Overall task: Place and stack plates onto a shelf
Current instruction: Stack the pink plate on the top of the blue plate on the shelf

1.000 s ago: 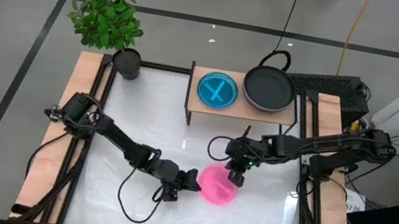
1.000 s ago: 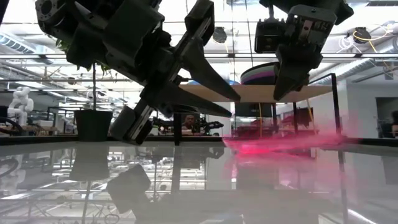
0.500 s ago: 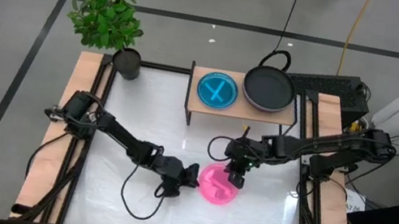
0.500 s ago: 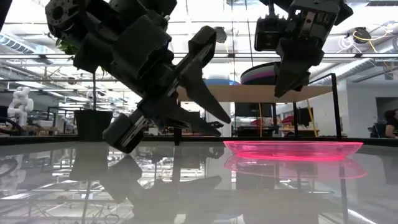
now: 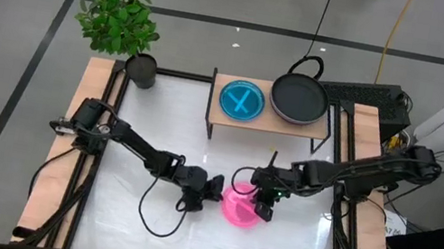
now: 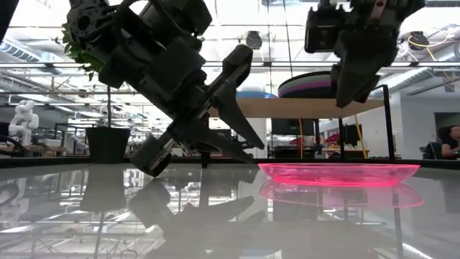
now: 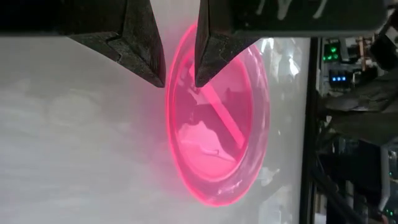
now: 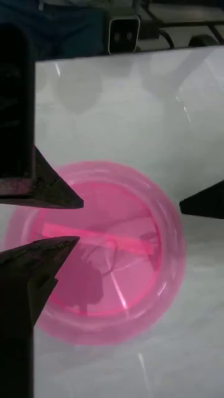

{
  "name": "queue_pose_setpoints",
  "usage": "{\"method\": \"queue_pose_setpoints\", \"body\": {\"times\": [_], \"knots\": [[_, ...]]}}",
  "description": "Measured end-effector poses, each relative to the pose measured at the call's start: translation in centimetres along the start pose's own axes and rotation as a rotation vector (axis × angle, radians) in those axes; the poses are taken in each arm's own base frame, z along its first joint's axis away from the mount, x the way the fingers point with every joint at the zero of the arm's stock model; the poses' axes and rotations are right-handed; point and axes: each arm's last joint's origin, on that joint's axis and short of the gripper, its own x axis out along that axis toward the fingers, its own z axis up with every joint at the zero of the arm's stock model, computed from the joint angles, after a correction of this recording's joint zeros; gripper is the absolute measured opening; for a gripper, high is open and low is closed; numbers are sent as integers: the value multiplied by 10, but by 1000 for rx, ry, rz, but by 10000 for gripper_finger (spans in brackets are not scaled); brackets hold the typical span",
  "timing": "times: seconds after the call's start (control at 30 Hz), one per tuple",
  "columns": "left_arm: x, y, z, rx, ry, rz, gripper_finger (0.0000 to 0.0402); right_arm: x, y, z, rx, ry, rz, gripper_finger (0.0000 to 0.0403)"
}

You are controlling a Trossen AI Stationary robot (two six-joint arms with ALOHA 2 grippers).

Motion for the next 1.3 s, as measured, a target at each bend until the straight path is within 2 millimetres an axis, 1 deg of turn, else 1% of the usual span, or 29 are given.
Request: {"method": "queue_pose_setpoints", "body": {"times": [0.1,0.2,0.27,0.4,0.53,0.6,0.7,0.87,1.1,1.3], "knots": [[0,1,1,-10,-1,-6,92,-3,6,-3,11,-5,18,68],[2,6,3,-46,18,-43,92,-11,13,-7,20,-33,25,68],[3,13,9,-35,25,-72,92,-19,19,-9,18,-66,29,68],[3,28,23,-6,45,-183,92,-35,29,-16,14,-137,33,68],[2,41,30,-2,47,-178,92,-47,36,-22,-1,-198,26,68],[8,36,25,-4,58,-194,92,-50,39,-25,-9,-216,24,68],[19,22,18,-1,97,-248,92,-52,43,-29,-25,-226,24,68],[33,16,22,57,169,-165,92,-51,46,-33,-44,-213,26,68],[34,17,25,35,163,-131,92,-51,50,-37,-67,-220,19,68],[34,16,24,36,161,-146,92,-51,52,-38,-90,-233,2,68]]}}
